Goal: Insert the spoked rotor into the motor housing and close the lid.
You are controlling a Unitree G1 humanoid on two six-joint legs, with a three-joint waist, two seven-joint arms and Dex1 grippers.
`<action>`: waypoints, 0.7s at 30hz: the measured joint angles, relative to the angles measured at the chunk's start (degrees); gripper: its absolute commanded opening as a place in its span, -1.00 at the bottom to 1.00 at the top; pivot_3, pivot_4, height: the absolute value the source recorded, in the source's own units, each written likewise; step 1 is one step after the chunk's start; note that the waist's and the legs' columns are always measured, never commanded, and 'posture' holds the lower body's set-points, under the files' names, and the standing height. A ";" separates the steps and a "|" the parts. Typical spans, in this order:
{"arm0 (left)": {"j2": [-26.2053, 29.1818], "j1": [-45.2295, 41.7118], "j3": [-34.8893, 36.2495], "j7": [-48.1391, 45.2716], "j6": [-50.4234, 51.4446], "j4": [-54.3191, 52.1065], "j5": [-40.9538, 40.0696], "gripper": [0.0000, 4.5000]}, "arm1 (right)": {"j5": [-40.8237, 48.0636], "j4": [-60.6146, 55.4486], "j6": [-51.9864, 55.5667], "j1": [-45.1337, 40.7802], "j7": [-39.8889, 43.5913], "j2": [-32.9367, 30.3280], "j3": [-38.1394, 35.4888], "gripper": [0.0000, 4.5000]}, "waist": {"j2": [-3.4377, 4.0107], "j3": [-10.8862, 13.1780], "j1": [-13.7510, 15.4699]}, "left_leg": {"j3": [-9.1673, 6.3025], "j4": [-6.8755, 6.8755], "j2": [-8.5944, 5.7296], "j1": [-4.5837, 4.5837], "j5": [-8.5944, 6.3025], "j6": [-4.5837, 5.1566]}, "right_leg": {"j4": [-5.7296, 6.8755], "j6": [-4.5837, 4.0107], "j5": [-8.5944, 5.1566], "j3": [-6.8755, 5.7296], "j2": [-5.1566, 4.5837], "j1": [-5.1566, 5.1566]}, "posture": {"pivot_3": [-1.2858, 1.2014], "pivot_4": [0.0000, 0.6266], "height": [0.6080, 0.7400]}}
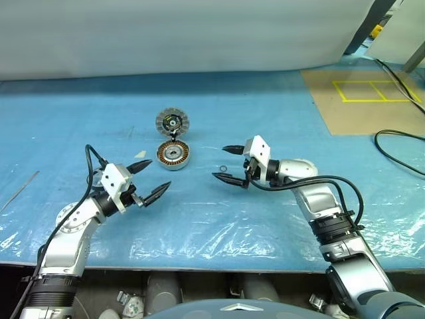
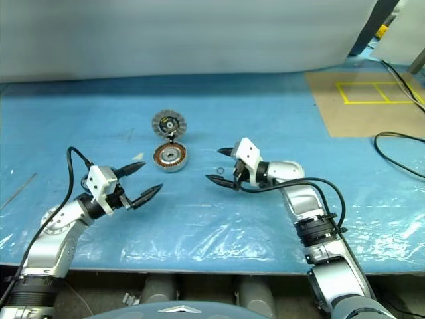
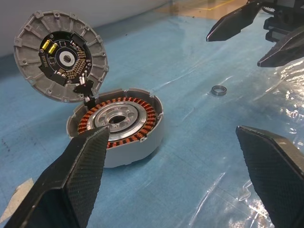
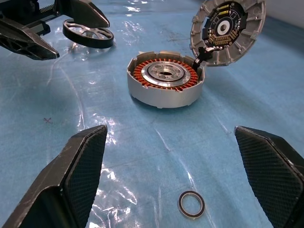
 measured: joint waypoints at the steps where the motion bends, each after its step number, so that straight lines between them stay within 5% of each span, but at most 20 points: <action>1: 0.00 0.03 0.00 -0.01 -0.19 0.00 0.02 0.99 | 0.00 0.00 0.00 -0.07 0.01 0.00 0.00 1.00 | 0.00 0.00 0.00 | 0.00 0.00 0.00 0.00 0.00 0.00 | 0.00 0.00 0.00 0.00 0.00 0.00 | 0.03 -0.52 1.00; 10: 0.00 0.47 0.21 0.32 -0.50 -0.08 0.21 0.99 | -0.20 1.88 -0.01 -3.07 1.92 0.48 1.77 1.00 | 0.00 0.00 -0.21 | 0.00 0.00 0.01 0.00 0.00 0.00 | 0.02 0.00 0.00 0.00 0.00 0.00 | 0.03 -0.52 1.00; 21: -1.39 10.72 2.59 5.21 -1.47 -5.69 0.31 0.99 | -5.60 22.17 -7.43 -22.01 8.07 8.68 8.95 1.00 | 0.00 0.00 -0.32 | 0.02 -0.02 0.04 -0.06 -0.02 0.04 | 0.03 -0.05 -0.02 -0.04 -0.01 -0.15 | 0.03 -0.52 1.00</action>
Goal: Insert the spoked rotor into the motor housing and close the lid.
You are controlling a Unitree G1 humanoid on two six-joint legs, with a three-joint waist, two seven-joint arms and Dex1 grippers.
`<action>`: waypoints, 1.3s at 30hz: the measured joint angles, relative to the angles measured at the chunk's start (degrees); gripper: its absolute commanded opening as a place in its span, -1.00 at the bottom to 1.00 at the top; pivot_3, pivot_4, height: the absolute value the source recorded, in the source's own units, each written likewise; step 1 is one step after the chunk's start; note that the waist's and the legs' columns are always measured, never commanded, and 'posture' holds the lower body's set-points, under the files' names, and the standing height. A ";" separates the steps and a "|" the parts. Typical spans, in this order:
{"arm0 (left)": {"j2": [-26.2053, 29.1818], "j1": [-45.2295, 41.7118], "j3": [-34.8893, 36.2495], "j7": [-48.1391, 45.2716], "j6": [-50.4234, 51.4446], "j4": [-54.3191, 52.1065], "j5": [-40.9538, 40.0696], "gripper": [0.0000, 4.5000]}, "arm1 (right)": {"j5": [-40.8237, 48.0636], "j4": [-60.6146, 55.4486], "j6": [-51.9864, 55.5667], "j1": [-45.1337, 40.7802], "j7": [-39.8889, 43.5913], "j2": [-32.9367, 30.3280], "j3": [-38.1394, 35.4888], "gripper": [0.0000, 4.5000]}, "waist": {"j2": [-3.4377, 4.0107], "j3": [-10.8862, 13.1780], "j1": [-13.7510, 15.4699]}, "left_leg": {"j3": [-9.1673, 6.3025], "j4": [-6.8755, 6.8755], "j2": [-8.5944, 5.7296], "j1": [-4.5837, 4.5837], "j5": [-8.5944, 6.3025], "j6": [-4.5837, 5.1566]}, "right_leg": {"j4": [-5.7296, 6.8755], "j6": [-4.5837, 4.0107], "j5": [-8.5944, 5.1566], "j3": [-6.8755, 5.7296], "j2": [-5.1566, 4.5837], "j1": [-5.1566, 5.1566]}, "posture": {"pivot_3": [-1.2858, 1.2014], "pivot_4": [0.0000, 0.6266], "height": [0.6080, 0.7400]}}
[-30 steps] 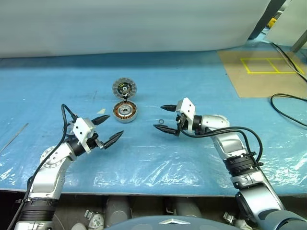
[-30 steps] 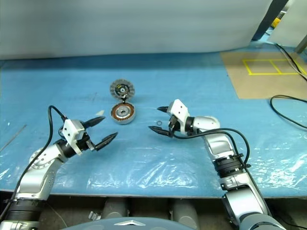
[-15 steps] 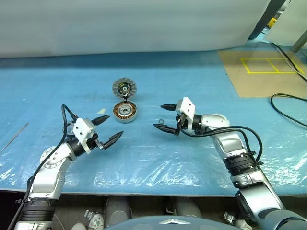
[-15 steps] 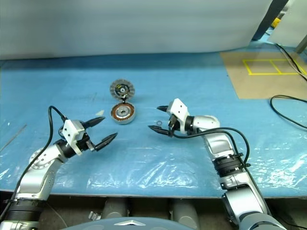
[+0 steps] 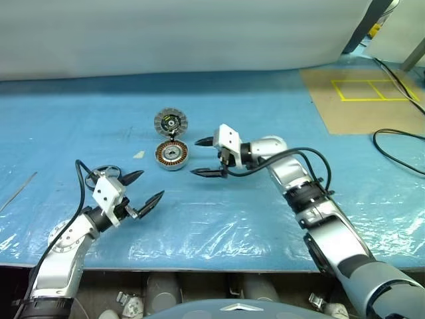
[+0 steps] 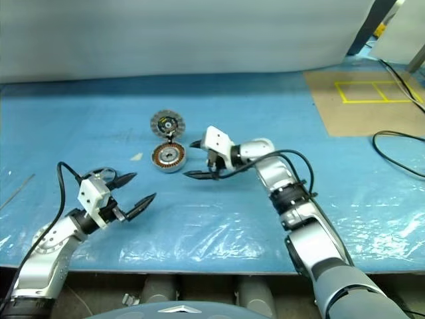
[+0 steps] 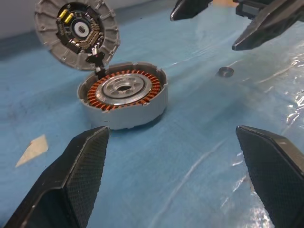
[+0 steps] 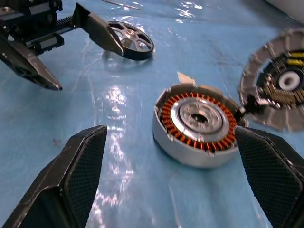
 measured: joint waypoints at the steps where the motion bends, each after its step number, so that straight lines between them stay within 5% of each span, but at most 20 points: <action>1: -0.31 0.94 0.28 0.65 -0.10 -0.82 0.02 0.99 | -0.77 2.20 -0.77 -1.81 0.35 0.77 0.48 1.00 | -0.01 0.00 0.14 | 0.00 0.01 0.01 -0.01 -0.07 0.11 | 0.00 -0.01 0.00 -0.02 0.00 0.00 | 0.03 -0.52 1.00; 15: -2.90 10.80 1.18 7.45 -0.22 -9.45 1.23 0.99 | -14.81 34.31 -8.68 -20.68 -2.25 11.20 5.51 1.00 | 0.05 0.04 0.01 | 0.09 0.04 0.12 -0.16 -0.11 0.17 | 0.18 -0.15 -0.09 -0.03 0.00 -0.30 | 0.03 -0.52 1.00; 36: -3.51 12.27 1.01 10.34 -0.07 -12.51 1.58 0.99 | -22.18 43.89 -7.75 -24.71 -10.94 17.69 4.58 1.00 | 0.07 0.05 0.04 | 0.10 0.33 0.16 -0.54 -0.11 0.17 | 0.50 -0.17 -0.08 -0.04 0.00 -0.67 | 0.03 -0.52 1.00; 39: -3.41 12.02 1.01 10.35 -0.07 -12.50 1.68 1.00 | -23.18 43.87 -7.61 -24.71 -11.02 17.73 4.56 0.74 | 0.07 0.05 0.04 | 0.10 0.39 0.16 -0.50 -0.11 0.17 | 0.61 -0.18 -0.08 -0.01 0.00 -0.66 | 0.03 -0.52 1.00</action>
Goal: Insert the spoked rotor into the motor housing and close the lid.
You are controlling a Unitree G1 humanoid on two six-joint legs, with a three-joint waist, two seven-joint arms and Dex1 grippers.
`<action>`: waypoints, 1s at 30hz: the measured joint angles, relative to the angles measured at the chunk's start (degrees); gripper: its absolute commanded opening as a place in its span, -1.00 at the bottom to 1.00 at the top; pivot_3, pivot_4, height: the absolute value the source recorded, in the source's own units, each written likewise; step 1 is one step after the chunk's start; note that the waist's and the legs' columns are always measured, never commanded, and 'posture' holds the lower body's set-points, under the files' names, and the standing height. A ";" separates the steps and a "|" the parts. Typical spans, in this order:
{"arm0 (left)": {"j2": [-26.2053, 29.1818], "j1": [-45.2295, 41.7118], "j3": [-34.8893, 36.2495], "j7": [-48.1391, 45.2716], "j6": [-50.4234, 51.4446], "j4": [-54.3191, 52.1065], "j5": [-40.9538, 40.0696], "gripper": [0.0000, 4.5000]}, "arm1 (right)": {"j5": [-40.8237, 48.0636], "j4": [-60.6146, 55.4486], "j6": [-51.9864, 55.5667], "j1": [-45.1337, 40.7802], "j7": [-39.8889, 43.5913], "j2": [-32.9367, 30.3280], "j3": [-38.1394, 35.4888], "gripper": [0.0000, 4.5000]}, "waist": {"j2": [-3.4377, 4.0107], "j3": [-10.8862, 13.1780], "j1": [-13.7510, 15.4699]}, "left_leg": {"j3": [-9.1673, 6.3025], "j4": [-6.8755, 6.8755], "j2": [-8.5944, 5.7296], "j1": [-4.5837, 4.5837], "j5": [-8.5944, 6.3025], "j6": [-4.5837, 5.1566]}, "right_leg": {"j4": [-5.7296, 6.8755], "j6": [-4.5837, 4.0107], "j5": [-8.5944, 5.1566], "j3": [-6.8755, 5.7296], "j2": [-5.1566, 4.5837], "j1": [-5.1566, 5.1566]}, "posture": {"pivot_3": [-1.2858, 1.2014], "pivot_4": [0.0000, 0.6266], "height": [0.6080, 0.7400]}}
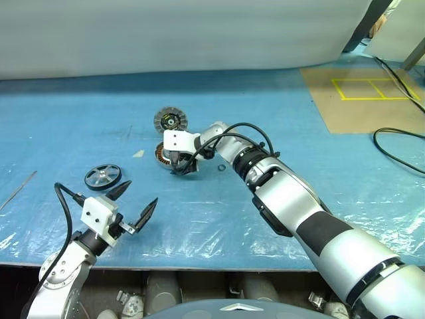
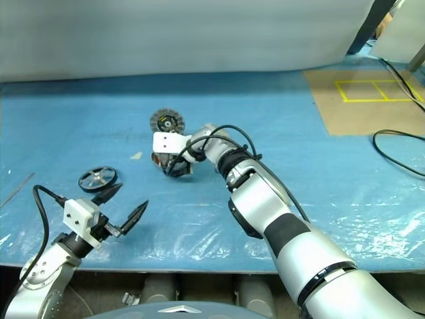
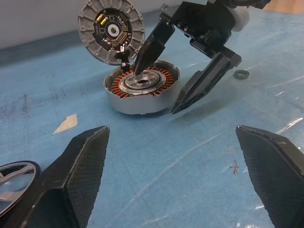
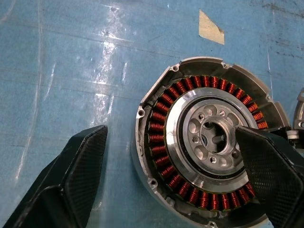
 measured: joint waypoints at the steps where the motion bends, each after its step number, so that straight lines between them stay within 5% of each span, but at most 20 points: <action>1: 0.03 -0.08 0.00 0.00 0.00 0.01 0.04 1.00 | -0.34 0.08 0.12 0.04 0.03 0.06 0.00 0.59 | 0.00 0.00 0.00 | 0.00 0.02 0.00 0.00 0.00 0.00 | 0.04 -0.01 -0.01 0.00 0.00 -0.01 | 0.03 -0.52 1.00; 4: 0.06 -0.33 0.00 0.00 0.00 0.02 0.34 1.00 | -0.85 -0.01 -0.07 0.03 0.08 0.05 0.00 0.16 | 0.01 0.01 0.00 | 0.00 0.11 0.00 0.06 -0.01 0.00 | 0.23 -0.08 -0.05 0.03 -0.01 -0.02 | 0.03 -0.52 1.00; 18: 0.36 -1.93 0.00 -0.42 -0.03 1.73 0.69 1.00 | -4.80 -0.72 -1.05 0.03 -1.06 0.03 2.32 0.16 | 0.06 0.00 0.04 | 0.00 0.18 0.00 0.21 -0.01 0.00 | 0.48 -0.15 -0.10 0.06 -0.01 0.00 | 0.03 -0.52 1.00; 22: 0.49 -2.15 0.00 -0.62 -0.04 2.19 0.72 1.00 | -5.53 -0.87 -0.53 -0.06 -1.45 0.37 3.41 -0.15 | 0.10 0.00 0.14 | 0.00 0.18 -0.01 0.53 -0.02 0.00 | 0.53 -0.14 -0.10 0.09 -0.03 0.25 | 0.03 -0.52 1.00; 30: 0.59 -3.43 -0.04 -1.22 -0.08 3.24 0.79 1.00 | -5.26 -1.79 0.36 -0.16 0.35 -0.07 2.99 -0.16 | 0.14 0.02 0.17 | 0.00 0.16 -0.03 0.59 -0.02 0.00 | 0.60 -0.14 -0.11 0.11 -0.06 0.30 | 0.03 -0.52 1.00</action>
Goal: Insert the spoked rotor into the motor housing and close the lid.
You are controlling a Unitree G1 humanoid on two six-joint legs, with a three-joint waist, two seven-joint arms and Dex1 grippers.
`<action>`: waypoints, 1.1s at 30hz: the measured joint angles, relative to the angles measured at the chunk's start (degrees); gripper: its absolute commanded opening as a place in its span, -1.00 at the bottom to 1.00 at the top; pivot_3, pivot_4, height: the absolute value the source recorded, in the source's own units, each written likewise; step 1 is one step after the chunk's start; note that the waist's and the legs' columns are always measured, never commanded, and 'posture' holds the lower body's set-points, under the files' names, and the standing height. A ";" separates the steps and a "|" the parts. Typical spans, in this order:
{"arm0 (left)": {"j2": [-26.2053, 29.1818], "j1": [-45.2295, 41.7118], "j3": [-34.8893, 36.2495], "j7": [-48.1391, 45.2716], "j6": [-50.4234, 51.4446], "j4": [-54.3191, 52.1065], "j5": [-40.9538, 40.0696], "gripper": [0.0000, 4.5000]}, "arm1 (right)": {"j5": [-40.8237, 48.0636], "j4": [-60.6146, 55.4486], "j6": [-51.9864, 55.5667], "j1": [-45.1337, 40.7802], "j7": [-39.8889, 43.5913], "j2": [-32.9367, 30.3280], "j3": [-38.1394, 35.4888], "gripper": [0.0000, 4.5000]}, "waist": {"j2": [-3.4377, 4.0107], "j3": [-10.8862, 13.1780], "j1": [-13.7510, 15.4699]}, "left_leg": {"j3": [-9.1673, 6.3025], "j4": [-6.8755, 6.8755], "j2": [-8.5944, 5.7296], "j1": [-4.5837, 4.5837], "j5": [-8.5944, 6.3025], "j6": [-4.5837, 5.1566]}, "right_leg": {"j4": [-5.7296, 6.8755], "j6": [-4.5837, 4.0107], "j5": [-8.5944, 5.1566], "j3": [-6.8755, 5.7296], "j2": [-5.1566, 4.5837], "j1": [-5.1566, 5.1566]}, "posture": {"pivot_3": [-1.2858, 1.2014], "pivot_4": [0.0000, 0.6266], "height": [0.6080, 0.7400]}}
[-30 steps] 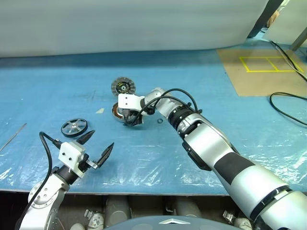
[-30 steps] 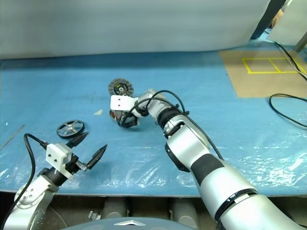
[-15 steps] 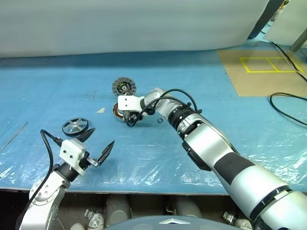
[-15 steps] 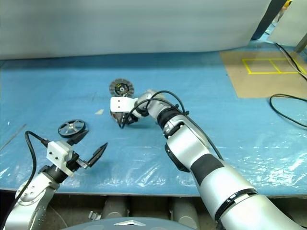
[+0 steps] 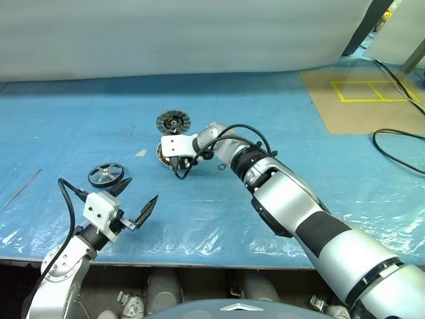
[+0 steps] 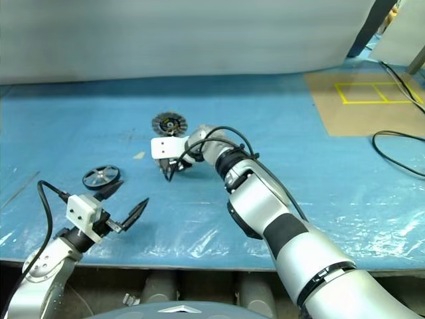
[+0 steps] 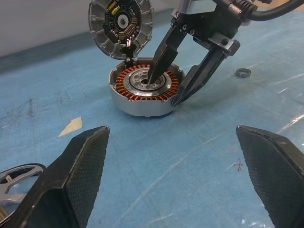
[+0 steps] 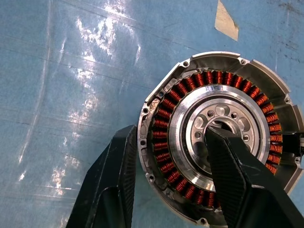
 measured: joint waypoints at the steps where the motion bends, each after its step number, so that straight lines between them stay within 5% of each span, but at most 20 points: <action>1: 0.02 -0.54 -0.06 -0.16 0.00 0.28 0.02 1.00 | 0.16 -0.48 0.00 0.02 1.23 -0.50 -0.18 -0.16 | 0.00 0.00 0.05 | 0.00 0.00 -0.01 -0.05 0.00 0.00 | -0.02 0.00 0.00 0.00 0.00 -0.02 | 0.03 -0.52 1.00; 7: 0.17 -2.41 -0.51 -1.26 0.00 1.40 0.09 1.00 | 1.29 -8.16 0.40 3.17 10.38 -4.74 -0.31 -0.16 | -0.05 -0.03 0.20 | 0.01 0.00 -0.07 -0.21 0.00 0.00 | -0.13 -0.15 -0.09 -0.01 -0.05 -0.05 | 0.03 -0.52 1.00; 20: 0.26 -2.85 -1.13 -3.50 0.01 2.94 0.06 1.00 | 3.02 -46.92 17.69 21.98 21.59 -15.52 1.57 -0.16 | -0.13 -0.09 0.65 | -0.01 -0.13 -0.10 0.22 -0.01 0.00 | -0.24 0.04 -0.23 -0.04 -0.07 0.44 | 0.03 -0.52 1.00; 29: 0.27 -3.33 -1.28 -4.53 0.03 3.48 0.07 1.00 | 3.19 -51.92 22.65 23.10 23.19 -16.31 3.98 -0.16 | -0.18 -0.13 0.44 | -0.01 -0.29 -0.11 0.29 -0.01 -0.01 | -0.39 0.07 -0.25 -0.04 -0.06 0.51 | 0.03 -0.52 1.00; 33: 0.27 -3.68 -1.31 -4.62 0.04 3.56 0.07 1.00 | 4.45 -50.72 20.92 23.65 21.91 -15.67 4.19 0.38 | -0.20 -0.14 0.20 | -0.01 -0.30 -0.11 0.30 -0.01 -0.02 | -0.41 0.07 -0.25 -0.04 -0.06 0.54 | 0.03 -0.52 1.00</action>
